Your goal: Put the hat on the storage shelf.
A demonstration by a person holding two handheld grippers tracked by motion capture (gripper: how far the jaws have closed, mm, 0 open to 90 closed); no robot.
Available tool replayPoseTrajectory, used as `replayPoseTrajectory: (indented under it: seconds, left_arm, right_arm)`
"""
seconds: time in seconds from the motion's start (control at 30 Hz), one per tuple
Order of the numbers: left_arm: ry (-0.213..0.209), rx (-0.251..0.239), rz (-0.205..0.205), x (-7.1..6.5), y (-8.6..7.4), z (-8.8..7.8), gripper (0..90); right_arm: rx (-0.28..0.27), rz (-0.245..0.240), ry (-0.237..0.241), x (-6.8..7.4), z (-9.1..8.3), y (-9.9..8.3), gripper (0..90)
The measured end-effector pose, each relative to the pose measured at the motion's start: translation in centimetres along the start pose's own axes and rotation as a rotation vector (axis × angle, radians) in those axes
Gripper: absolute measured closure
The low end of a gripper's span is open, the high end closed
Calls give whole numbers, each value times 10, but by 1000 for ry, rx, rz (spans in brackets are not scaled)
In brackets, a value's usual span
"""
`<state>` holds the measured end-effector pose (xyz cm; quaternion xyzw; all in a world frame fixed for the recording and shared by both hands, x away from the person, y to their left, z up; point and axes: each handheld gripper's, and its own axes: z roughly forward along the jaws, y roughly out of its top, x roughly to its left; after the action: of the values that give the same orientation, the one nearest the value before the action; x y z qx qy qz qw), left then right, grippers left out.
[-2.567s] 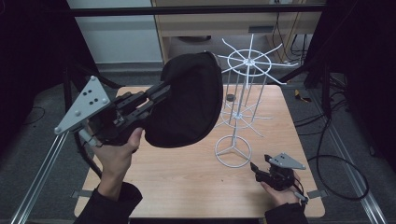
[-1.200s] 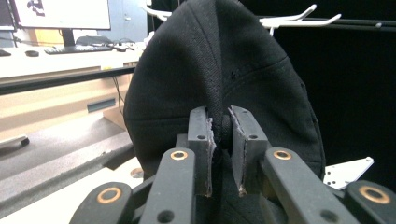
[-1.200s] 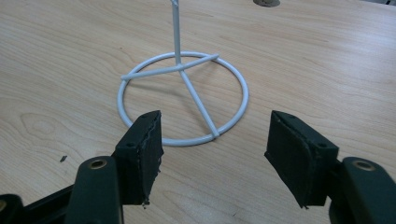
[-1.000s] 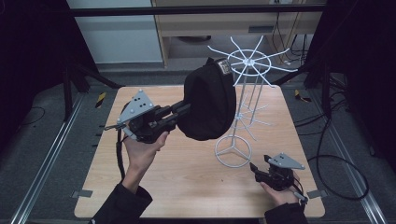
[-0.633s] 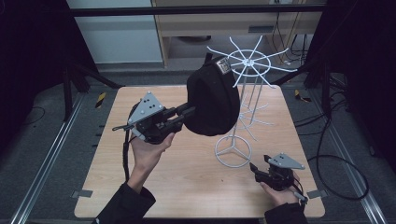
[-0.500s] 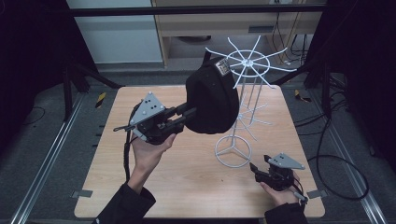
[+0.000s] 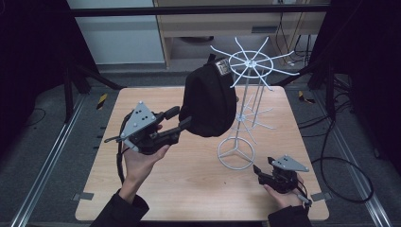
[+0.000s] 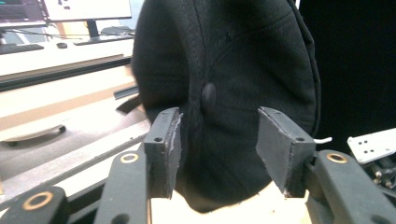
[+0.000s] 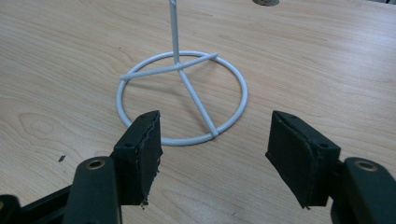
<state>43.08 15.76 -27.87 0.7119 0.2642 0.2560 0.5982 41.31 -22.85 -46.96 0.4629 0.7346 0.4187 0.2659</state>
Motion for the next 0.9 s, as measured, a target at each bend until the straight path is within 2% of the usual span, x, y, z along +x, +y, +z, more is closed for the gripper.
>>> replayPoseTrajectory:
  seconds: [0.2, 0.47, 0.63, 0.8, 0.9]
  left_arm:
    - [28, 24, -7, 7, -21, -16, 462]
    - [75, 90, -29, 21, -64, -34, 413]
    - [142, 148, -42, 34, -97, -43, 389]
    - [204, 205, -82, 49, -128, -53, 347]
    - [237, 220, -136, 59, -145, -58, 334]
  right_arm:
    - [1, 0, -3, 0, 0, 0, 345]
    - [-4, 1, -12, -2, 0, -1, 326]
    - [-2, 9, -13, -2, 0, -2, 316]
    - [-2, 8, -22, -4, 0, -2, 307]
    - [0, 14, -24, -5, 0, -3, 298]
